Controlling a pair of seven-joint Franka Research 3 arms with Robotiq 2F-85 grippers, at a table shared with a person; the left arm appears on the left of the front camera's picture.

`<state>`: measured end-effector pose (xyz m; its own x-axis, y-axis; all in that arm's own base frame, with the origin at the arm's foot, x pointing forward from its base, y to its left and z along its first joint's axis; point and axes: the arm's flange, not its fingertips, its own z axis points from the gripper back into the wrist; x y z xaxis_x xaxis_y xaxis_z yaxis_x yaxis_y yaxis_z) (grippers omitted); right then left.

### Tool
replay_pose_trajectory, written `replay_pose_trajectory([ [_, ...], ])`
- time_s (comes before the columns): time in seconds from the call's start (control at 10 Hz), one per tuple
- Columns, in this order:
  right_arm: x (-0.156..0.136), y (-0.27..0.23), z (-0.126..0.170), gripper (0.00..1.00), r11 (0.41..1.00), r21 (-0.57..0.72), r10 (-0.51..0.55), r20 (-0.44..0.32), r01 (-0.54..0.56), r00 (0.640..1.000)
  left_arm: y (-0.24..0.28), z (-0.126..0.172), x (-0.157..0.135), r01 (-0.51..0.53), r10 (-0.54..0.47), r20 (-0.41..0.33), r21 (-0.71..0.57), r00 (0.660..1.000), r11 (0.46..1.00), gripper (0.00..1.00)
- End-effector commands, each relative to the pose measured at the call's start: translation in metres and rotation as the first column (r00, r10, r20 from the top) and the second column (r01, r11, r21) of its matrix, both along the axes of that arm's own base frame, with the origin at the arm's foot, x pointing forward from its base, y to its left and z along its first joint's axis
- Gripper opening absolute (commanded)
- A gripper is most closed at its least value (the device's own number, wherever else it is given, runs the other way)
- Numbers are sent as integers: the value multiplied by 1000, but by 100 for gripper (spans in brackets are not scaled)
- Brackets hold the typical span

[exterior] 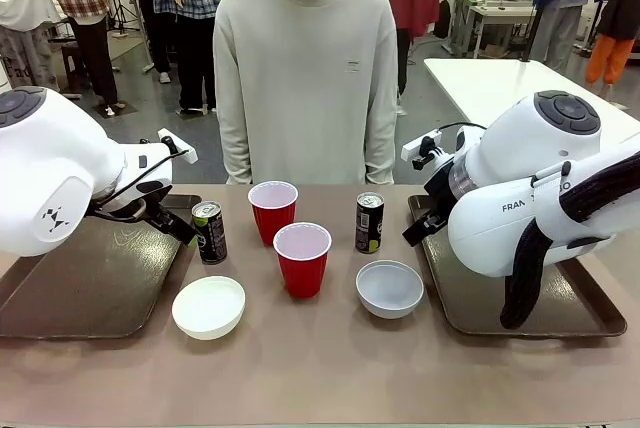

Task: Prepare tableware on both trays.
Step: Pick up a Picnic Bowl from the table and place it on a Handle tray.

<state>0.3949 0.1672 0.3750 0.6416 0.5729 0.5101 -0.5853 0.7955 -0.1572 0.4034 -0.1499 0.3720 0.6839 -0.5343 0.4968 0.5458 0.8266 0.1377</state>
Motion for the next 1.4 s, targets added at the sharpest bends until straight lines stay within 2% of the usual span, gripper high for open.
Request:
replay_pose_trajectory([
  [0.0, -22, 3, 17, 100, 1000, -14, -21, -39, 21, 999, -3, 12, -24, -10, 13, -52, 51, 999, 999, 100],
  [0.1, -56, 10, 41, 100, 999, -43, 24, -41, -26, 999, -2, 35, -54, 53, -49, -90, 36, 995, 998, 100],
  [0.2, -89, 11, 62, 100, 998, -62, 30, -71, -34, 997, 3, 55, -81, 61, -55, -145, 38, 988, 997, 100],
  [0.3, -120, 9, 72, 100, 993, -110, 26, -120, -40, 992, 10, 73, -109, 44, -33, -178, 58, 984, 997, 100],
  [0.5, -160, -5, 74, 100, 984, -177, -65, -220, 26, 973, 27, 86, -131, -3, 20, -194, 89, 981, 996, 100],
  [0.6, -163, -12, 70, 100, 962, -262, -124, -186, 73, 975, 34, 87, -127, -52, 70, -153, 119, 986, 992, 100],
  [0.7, -102, 24, 96, 100, 989, -148, -19, -164, -5, 986, 2, 100, -82, 51, -33, -191, 89, 981, 995, 100],
  [0.8, -121, 18, 105, 100, 980, -198, -67, -194, 28, 979, 13, 116, -94, 27, -9, -189, 94, 982, 995, 100],
  [0.9, -108, 15, 106, 100, 999, -3, 36, -233, -38, 972, 19, 116, -82, 44, -51, -184, -44, 982, 998, 100],
  [1.0, -104, -6, 119, 100, 934, 343, 173, -200, -96, 964, 31, 111, -70, 80, -144, -180, -321, 973, 944, 100],
  [1.1, -104, -32, 126, 100, 761, 643, 188, -99, -81, 977, 60, 125, -66, 63, -184, -145, -594, 972, 802, 100],
  [1.2, -108, -62, 117, 100, 649, 759, 189, -93, -53, 977, 83, 114, -59, 62, -247, -130, -764, 960, 642, 100],
  [1.3, -119, -79, 104, 100, 554, 828, 260, -73, -87, 963, 99, 108, -64, 46, -271, -132, -824, 953, 565, 100],
])
